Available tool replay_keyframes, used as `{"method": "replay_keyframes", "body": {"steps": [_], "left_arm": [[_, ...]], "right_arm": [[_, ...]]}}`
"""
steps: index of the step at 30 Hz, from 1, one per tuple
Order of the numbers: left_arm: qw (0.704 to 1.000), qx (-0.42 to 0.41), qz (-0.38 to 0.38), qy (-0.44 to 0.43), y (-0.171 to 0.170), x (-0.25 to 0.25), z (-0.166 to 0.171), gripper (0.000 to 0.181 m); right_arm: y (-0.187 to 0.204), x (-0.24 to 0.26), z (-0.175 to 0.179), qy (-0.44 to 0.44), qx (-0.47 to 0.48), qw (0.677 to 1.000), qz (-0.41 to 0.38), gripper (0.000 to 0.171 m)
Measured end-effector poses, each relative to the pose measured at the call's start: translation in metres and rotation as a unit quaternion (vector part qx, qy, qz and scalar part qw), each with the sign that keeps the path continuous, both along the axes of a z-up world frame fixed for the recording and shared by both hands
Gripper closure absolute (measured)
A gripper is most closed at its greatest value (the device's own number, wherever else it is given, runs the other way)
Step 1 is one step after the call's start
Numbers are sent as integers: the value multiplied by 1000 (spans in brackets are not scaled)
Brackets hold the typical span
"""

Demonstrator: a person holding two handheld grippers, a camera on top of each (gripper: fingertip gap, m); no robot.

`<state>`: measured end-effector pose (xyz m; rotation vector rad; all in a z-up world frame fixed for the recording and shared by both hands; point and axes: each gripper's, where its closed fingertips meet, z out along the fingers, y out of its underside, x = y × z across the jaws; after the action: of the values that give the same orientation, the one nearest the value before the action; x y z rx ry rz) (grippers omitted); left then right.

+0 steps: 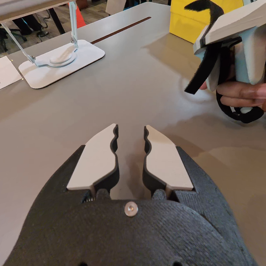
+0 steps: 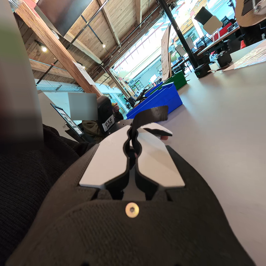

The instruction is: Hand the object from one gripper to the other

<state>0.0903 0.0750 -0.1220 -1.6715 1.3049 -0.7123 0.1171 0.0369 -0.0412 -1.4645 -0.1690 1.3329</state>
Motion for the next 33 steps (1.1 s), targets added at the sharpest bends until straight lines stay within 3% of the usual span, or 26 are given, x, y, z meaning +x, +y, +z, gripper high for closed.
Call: {"method": "replay_keyframes", "body": {"steps": [4, 8, 16, 24, 30, 33], "left_arm": [[1000, 27, 2, 10, 4, -2, -1, 148], [998, 48, -29, -26, -2, 2, 10, 147], [979, 142, -133, -53, -25, 7, 19, 141], [942, 249, -218, -61, -48, 5, 19, 142], [911, 312, -264, -54, -67, 4, 14, 160], [907, 317, -270, -58, -71, 4, 16, 179]], "right_arm": [[-11, -9, -6, -15, -6, 999, 28, 171], [-26, -26, -4, 33, -28, 992, 122, 171], [-57, -49, -1, 123, -111, 942, 291, 170], [-65, -67, -35, 112, -246, 900, 341, 170], [-70, -72, -40, 127, -285, 876, 367, 169], [-67, -72, -40, 128, -281, 880, 362, 163]]}}
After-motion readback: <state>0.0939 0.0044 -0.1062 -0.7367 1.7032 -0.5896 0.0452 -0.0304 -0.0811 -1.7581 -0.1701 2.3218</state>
